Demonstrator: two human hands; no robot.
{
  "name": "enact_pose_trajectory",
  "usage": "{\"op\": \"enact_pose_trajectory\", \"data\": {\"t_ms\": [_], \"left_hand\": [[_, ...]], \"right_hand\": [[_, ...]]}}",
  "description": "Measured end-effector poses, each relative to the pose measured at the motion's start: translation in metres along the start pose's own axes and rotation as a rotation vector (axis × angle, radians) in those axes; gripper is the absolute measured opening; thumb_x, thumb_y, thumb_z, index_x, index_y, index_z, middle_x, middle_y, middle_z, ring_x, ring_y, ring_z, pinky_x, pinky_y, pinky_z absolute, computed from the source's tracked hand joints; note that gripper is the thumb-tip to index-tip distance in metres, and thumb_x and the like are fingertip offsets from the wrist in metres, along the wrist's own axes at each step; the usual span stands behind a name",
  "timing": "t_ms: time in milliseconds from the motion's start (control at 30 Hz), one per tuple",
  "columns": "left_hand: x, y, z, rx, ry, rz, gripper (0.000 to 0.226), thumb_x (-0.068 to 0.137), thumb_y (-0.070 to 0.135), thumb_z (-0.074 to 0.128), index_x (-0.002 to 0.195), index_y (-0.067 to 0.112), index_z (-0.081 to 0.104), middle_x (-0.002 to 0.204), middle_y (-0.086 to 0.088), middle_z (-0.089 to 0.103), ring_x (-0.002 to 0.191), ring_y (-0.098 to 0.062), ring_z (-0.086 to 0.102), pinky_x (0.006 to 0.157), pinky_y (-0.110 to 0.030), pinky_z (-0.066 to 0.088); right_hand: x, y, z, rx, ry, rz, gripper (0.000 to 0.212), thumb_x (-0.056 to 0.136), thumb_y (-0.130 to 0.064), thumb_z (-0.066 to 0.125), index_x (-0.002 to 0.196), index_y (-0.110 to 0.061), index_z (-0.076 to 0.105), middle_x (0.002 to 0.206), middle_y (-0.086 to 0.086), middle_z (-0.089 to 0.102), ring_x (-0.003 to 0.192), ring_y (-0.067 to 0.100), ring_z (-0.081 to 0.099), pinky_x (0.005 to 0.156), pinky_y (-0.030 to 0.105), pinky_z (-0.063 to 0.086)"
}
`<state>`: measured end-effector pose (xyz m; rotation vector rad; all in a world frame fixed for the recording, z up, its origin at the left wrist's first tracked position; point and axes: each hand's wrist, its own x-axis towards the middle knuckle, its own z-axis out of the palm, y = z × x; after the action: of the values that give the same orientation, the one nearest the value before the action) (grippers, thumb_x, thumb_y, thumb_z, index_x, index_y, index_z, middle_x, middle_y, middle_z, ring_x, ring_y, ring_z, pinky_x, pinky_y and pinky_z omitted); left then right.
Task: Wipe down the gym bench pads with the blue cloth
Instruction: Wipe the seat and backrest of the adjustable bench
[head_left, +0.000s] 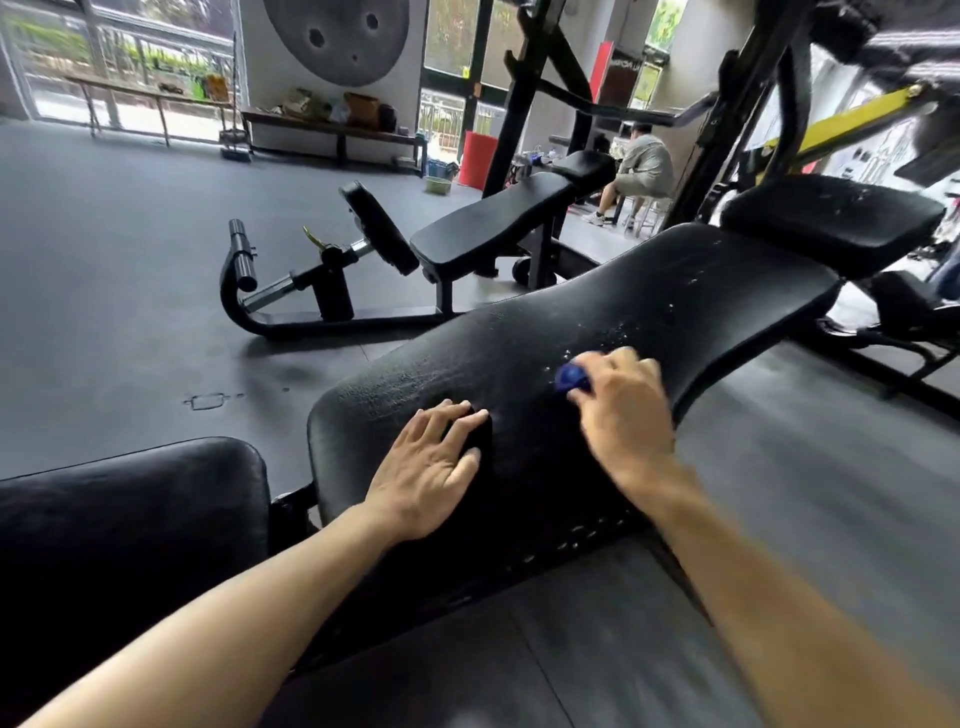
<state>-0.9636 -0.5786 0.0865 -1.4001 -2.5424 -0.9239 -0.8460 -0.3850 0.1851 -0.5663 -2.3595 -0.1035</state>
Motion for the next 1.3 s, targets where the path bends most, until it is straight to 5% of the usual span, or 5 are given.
{"op": "enact_pose_trajectory", "data": {"t_ms": [133, 300, 867, 1133, 1300], "left_hand": [[0.000, -0.005, 0.002, -0.050, 0.032, 0.016, 0.069, 0.094, 0.058, 0.016, 0.159, 0.035, 0.026, 0.164, 0.015, 0.023, 0.155, -0.002, 0.005, 0.128, -0.033, -0.001], [-0.001, -0.006, 0.004, -0.067, 0.074, -0.006, 0.077, 0.095, 0.058, 0.017, 0.160, 0.019, 0.027, 0.166, 0.006, 0.023, 0.155, -0.006, 0.007, 0.128, -0.029, -0.001], [-0.005, -0.005, 0.013, -0.038, 0.186, -0.019, 0.062, 0.103, 0.040, 0.026, 0.154, 0.008, 0.042, 0.161, -0.005, 0.038, 0.154, -0.018, 0.024, 0.128, -0.034, 0.013], [-0.004, -0.005, 0.010, -0.019, 0.158, 0.008, 0.063, 0.102, 0.049, 0.029, 0.155, 0.018, 0.042, 0.159, 0.002, 0.042, 0.153, -0.021, 0.026, 0.126, -0.043, 0.022], [-0.004, -0.005, 0.011, -0.026, 0.153, 0.014, 0.058, 0.102, 0.051, 0.029, 0.153, 0.027, 0.046, 0.157, 0.004, 0.043, 0.154, -0.021, 0.024, 0.126, -0.044, 0.021]], "right_hand": [[0.007, -0.010, 0.000, -0.039, 0.077, 0.178, 0.037, 0.075, -0.021, 0.087, 0.105, -0.014, 0.066, 0.096, 0.009, 0.062, 0.086, 0.033, 0.054, 0.078, 0.037, 0.045], [-0.040, -0.068, 0.019, 0.107, -0.174, -0.181, 0.043, 0.076, -0.024, 0.084, 0.116, -0.023, 0.069, 0.107, -0.005, 0.064, 0.096, 0.022, 0.055, 0.084, 0.031, 0.052], [-0.071, -0.013, -0.039, 0.203, -0.378, -0.500, 0.034, 0.087, -0.018, 0.068, 0.121, -0.022, 0.068, 0.128, -0.002, 0.061, 0.104, 0.019, 0.055, 0.098, 0.022, 0.044], [-0.003, -0.048, 0.024, 0.137, -0.297, -0.242, 0.037, 0.085, -0.015, 0.076, 0.120, -0.023, 0.069, 0.119, -0.002, 0.061, 0.101, 0.027, 0.053, 0.090, 0.044, 0.051], [-0.064, -0.030, -0.028, 0.090, -0.253, -0.322, 0.039, 0.080, -0.007, 0.079, 0.117, -0.017, 0.070, 0.122, 0.001, 0.060, 0.101, 0.025, 0.054, 0.093, 0.032, 0.050]]}}
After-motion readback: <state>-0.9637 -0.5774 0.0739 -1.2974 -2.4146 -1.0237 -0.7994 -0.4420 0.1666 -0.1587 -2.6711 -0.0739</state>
